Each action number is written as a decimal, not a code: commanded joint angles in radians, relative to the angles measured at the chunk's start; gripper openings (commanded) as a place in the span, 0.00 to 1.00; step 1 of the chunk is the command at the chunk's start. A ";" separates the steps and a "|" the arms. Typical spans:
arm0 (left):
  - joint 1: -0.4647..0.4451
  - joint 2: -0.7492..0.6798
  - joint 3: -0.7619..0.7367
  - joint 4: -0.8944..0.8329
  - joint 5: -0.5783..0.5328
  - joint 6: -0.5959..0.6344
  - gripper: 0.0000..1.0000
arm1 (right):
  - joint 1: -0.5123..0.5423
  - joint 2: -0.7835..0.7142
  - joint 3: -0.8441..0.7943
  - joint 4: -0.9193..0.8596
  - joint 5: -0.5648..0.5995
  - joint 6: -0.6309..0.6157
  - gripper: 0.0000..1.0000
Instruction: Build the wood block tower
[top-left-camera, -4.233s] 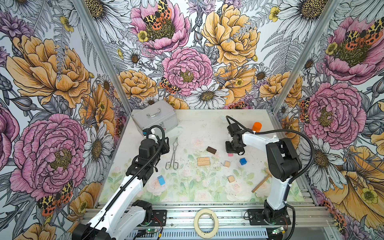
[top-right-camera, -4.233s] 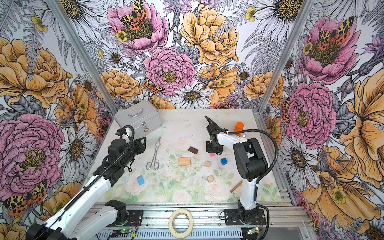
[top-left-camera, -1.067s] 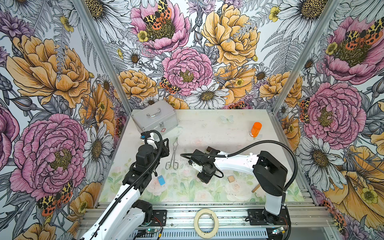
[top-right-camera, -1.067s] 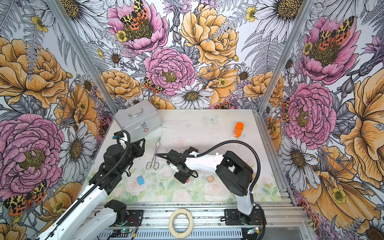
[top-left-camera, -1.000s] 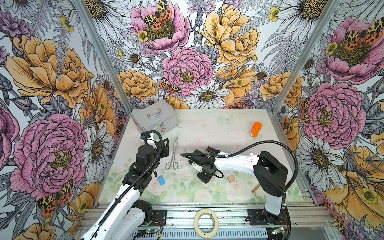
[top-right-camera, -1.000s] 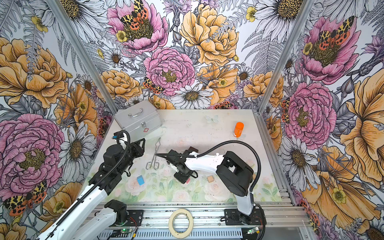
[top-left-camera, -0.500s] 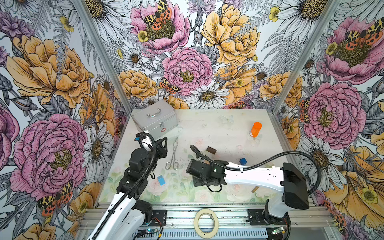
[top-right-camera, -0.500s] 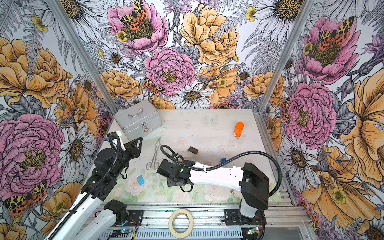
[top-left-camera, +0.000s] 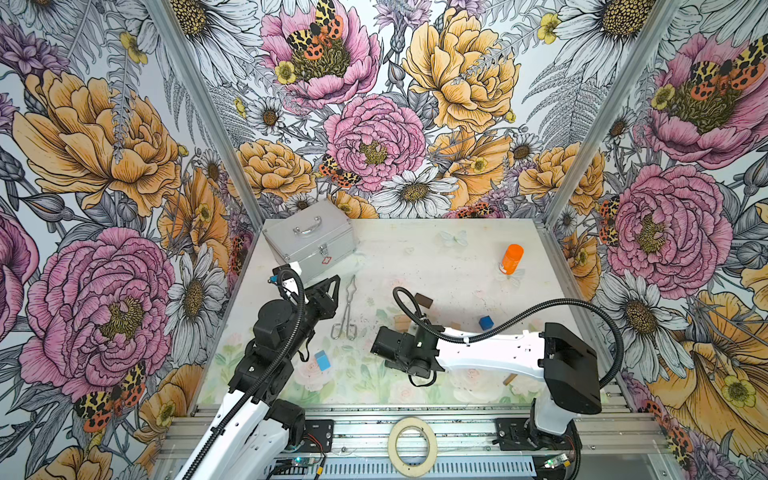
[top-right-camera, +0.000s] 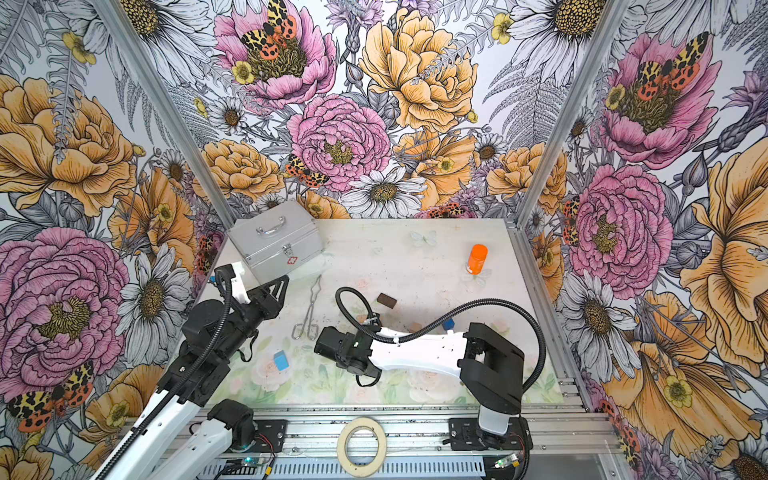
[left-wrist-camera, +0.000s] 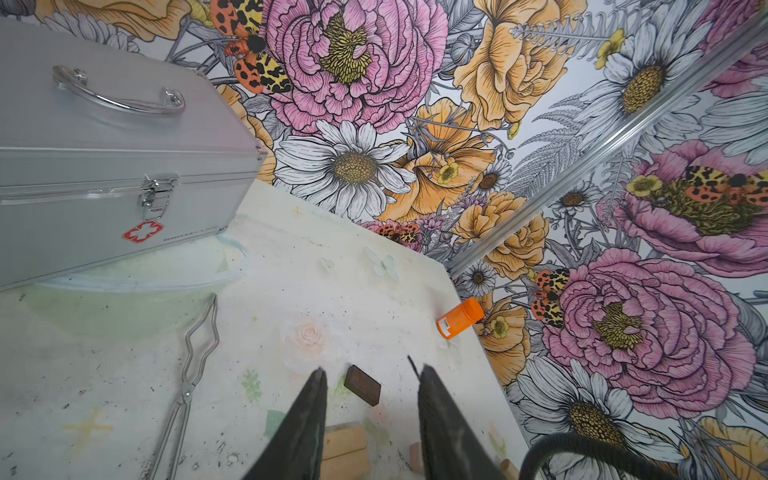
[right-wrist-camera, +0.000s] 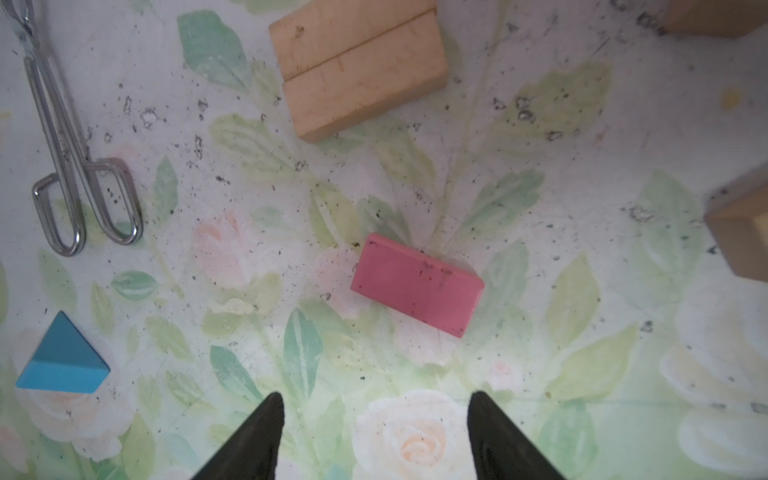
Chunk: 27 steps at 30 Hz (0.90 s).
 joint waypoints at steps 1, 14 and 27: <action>-0.021 -0.033 0.004 -0.012 0.015 -0.011 0.38 | -0.005 0.003 -0.039 -0.010 0.055 0.118 0.73; -0.062 -0.088 -0.008 -0.027 -0.008 -0.010 0.38 | -0.048 0.091 0.012 0.002 0.075 0.155 0.83; -0.069 -0.104 -0.011 -0.038 -0.020 -0.006 0.38 | -0.079 0.133 -0.009 0.061 0.004 0.146 0.83</action>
